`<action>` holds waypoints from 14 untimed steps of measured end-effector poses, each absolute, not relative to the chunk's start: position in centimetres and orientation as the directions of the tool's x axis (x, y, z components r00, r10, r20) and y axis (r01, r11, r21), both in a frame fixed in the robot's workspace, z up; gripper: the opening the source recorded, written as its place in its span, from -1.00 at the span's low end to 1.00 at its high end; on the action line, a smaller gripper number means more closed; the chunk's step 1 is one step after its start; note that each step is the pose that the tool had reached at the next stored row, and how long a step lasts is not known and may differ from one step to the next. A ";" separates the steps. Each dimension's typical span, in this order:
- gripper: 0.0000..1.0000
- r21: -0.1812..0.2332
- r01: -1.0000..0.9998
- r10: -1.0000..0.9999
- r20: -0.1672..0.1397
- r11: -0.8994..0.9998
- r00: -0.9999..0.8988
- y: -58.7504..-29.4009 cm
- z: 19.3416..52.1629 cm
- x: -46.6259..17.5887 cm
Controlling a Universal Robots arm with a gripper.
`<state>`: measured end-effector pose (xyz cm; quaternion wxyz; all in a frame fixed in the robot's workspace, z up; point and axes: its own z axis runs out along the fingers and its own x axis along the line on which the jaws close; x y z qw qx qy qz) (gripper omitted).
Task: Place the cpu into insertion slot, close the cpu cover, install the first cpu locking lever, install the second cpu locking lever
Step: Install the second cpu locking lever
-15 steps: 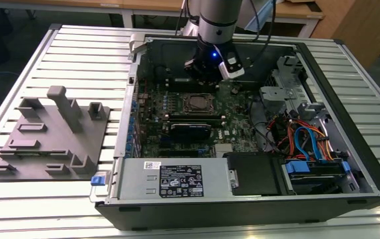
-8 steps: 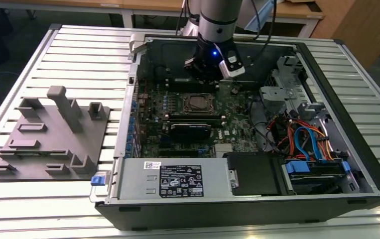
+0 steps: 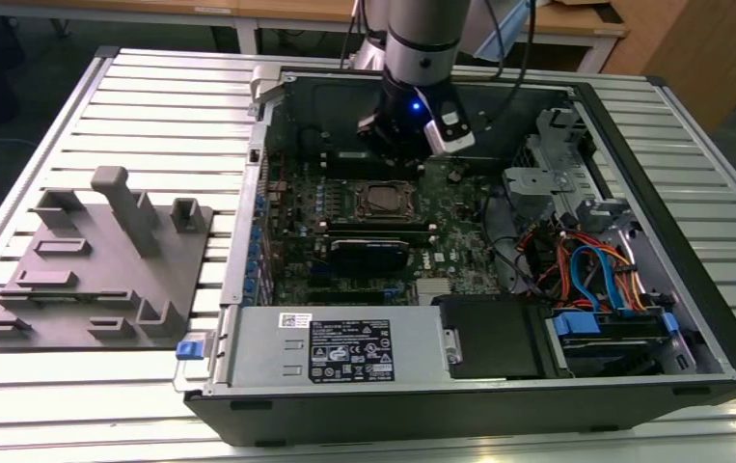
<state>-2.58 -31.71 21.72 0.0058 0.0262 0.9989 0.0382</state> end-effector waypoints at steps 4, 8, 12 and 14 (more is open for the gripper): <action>-0.80 0.075 0.052 0.053 -0.010 0.996 -0.999 -32.0 21.6 -2.6; -0.80 0.071 0.052 0.053 -0.010 0.996 -0.999 -32.0 21.6 -2.6; -0.80 0.071 0.052 0.053 -0.010 0.996 -0.999 -32.0 21.7 -2.6; -0.80 0.071 0.052 0.053 -0.010 0.996 -0.999 -32.0 21.8 -2.6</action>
